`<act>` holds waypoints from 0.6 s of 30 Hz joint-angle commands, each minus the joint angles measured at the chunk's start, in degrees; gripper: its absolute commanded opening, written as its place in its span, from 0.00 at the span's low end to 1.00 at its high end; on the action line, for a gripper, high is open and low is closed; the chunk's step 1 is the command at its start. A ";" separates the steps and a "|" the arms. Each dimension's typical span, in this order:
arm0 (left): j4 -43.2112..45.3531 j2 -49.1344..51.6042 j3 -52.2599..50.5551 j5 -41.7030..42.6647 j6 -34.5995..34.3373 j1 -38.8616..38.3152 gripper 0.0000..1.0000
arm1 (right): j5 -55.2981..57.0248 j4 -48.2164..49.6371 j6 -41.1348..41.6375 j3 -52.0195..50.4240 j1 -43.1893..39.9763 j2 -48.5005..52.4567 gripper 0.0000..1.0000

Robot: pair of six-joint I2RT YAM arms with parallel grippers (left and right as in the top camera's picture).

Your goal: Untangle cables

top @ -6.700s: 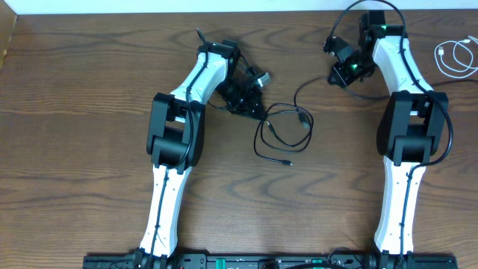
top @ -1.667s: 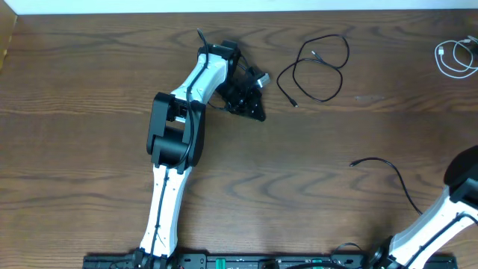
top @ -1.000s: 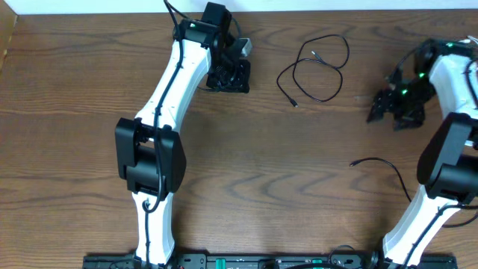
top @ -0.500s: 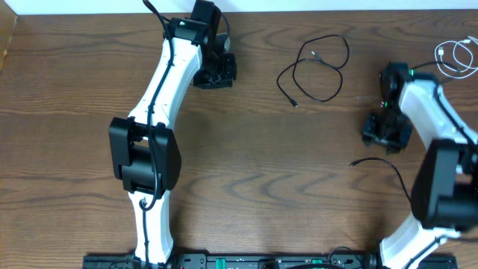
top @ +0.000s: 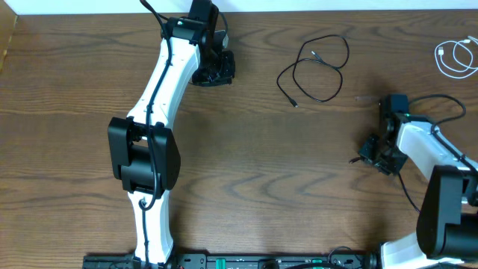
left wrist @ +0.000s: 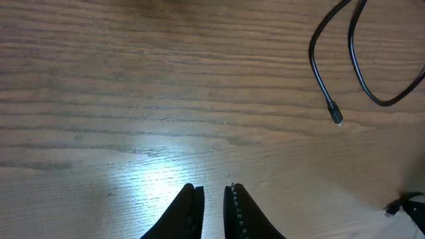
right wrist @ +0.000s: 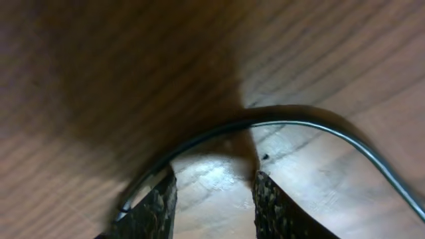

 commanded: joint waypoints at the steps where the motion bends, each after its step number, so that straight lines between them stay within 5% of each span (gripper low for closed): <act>1: -0.07 0.61 0.09 -0.76 -0.70 0.13 0.17 | -1.22 2.43 2.97 -3.21 -0.20 1.16 0.34; 5: -0.07 0.61 0.09 -0.79 -0.70 0.13 0.17 | -1.79 4.55 3.15 -3.65 -0.20 1.16 0.33; 13: 0.42 0.61 0.09 -0.76 -0.70 0.13 0.17 | -1.51 12.70 2.82 -3.43 -3.10 1.16 0.49; 18: 0.24 0.61 0.09 -0.76 -0.72 0.13 0.17 | 2.51 21.44 6.21 -3.43 -6.88 1.25 0.49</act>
